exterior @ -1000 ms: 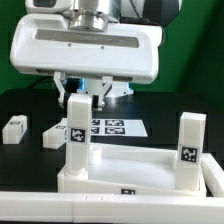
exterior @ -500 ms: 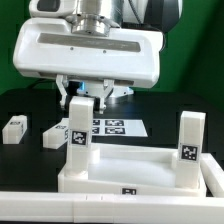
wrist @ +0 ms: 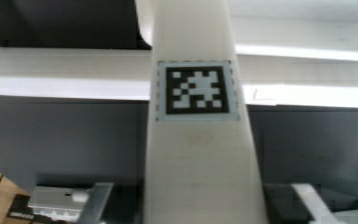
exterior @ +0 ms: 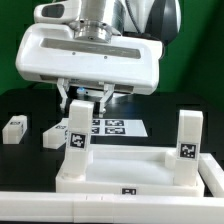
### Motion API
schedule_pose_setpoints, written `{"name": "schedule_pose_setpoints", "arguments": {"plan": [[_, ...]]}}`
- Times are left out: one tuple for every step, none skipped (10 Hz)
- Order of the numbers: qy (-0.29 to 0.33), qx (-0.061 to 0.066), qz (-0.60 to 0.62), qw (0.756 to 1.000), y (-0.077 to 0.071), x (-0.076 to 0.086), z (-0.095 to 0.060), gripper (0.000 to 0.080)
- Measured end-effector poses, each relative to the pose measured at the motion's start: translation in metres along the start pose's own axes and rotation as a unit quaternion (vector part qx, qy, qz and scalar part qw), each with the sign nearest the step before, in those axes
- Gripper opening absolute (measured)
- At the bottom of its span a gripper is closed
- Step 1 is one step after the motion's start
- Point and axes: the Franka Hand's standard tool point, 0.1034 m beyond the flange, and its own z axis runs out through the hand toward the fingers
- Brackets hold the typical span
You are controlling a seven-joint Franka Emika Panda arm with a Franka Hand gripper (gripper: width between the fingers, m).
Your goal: Assemble desk
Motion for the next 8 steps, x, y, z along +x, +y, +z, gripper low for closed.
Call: {"name": "schedule_pose_setpoints", "arguments": {"plan": [[0.000, 0.000, 0.000, 1.000, 0.000, 0.000, 0.000, 0.0290], [0.000, 0.000, 0.000, 1.000, 0.000, 0.000, 0.000, 0.0387], [-0.001, 0.000, 0.000, 1.000, 0.000, 0.000, 0.000, 0.0564], [-0.007, 0.001, -0.005, 1.000, 0.002, 0.005, 0.001, 0.0623], [-0.006, 0.002, -0.006, 1.000, 0.003, 0.009, 0.000, 0.0623], [-0.009, 0.002, -0.007, 1.000, 0.005, 0.011, -0.002, 0.0644], [-0.012, 0.004, -0.006, 1.000, 0.006, 0.014, -0.006, 0.0648], [-0.013, 0.006, -0.004, 1.000, 0.007, 0.019, -0.010, 0.0648]]}}
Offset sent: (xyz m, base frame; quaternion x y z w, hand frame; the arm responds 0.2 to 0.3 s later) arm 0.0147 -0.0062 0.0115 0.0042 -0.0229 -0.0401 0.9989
